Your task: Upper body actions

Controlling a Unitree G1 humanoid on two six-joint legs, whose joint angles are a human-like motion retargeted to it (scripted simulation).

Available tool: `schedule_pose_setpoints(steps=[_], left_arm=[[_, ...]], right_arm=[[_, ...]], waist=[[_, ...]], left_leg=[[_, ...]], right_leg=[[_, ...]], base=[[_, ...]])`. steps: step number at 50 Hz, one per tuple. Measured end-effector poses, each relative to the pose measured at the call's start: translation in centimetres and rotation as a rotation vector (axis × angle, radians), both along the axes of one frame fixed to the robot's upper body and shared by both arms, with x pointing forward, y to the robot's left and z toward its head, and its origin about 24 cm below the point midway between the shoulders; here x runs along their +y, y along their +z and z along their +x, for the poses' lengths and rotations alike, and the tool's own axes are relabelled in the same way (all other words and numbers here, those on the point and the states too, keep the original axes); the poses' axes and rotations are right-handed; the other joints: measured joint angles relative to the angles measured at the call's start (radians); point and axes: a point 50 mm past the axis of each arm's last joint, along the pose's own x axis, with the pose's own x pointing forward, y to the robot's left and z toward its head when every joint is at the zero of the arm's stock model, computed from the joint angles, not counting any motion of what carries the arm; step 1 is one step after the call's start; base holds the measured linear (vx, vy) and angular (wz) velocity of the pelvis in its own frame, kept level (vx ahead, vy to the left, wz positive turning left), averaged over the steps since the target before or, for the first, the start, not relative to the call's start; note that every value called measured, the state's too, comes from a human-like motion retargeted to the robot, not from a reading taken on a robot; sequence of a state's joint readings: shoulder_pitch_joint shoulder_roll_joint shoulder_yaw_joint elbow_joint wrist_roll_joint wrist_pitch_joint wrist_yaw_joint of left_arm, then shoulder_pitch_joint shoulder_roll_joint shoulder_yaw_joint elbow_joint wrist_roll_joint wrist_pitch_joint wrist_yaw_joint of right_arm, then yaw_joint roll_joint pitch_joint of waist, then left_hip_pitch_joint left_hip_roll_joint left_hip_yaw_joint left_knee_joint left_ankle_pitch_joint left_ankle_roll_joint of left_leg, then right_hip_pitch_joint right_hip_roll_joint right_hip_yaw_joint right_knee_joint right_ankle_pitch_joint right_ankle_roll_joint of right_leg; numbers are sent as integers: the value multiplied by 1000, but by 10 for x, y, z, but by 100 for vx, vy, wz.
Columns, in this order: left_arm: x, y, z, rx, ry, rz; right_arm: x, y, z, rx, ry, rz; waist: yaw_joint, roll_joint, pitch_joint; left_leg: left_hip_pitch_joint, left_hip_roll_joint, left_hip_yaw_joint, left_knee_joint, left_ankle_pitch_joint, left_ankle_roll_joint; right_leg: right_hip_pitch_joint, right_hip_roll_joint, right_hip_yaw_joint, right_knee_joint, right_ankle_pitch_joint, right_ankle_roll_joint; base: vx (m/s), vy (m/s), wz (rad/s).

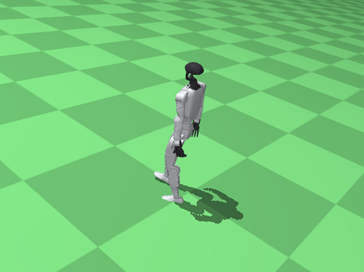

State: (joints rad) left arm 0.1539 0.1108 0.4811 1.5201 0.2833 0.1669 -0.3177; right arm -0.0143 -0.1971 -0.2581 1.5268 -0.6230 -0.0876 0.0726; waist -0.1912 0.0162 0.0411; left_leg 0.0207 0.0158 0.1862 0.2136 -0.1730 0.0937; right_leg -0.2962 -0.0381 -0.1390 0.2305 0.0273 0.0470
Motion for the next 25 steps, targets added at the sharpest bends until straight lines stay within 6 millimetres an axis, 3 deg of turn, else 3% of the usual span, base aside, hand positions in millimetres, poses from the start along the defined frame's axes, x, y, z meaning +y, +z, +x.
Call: schedule_pose_setpoints(steps=[5,9,13,15,18,21,25], left_arm=[[-41,11,-50,123,302,-98],[-53,14,-61,181,378,-87],[-40,9,-50,151,300,-32],[-30,6,-38,124,241,-10],[-18,-2,-2,46,148,46],[-8,-6,29,-78,118,99],[3,-6,55,-174,30,90]], right_arm=[[16,3,46,-139,100,53],[30,4,63,-183,215,87],[38,5,66,-199,324,93],[39,3,59,-172,360,87],[30,-1,37,-84,347,52],[21,-3,10,15,316,22],[8,-2,-34,181,210,-26]], waist=[[88,1,-79],[116,-44,-132],[161,-89,-115],[178,-98,-100],[185,-74,-75],[150,-47,-60],[89,-12,-78]], left_leg=[[-43,0,95,-30,-14,-22],[-100,-25,177,-25,-22,-41],[-121,-27,250,1,-31,-69],[-117,-27,270,-4,-25,-78],[-127,-5,253,-16,-3,-88],[-123,5,226,-41,24,-94],[-147,16,180,-49,50,-105]], right_leg=[[180,49,12,-17,50,-95],[255,7,-18,-110,-63,-14],[266,-19,-45,-207,-89,0],[261,-24,-27,-216,-76,3],[246,-3,-10,-201,-78,-9],[252,22,-16,-190,-91,-32],[255,46,-41,-197,-103,-54]], base=[[-5,-11,-142],[-10,-18,-95],[-13,-23,-78],[-14,-22,-42],[-19,-24,15],[-9,-18,41],[-3,-14,54]])
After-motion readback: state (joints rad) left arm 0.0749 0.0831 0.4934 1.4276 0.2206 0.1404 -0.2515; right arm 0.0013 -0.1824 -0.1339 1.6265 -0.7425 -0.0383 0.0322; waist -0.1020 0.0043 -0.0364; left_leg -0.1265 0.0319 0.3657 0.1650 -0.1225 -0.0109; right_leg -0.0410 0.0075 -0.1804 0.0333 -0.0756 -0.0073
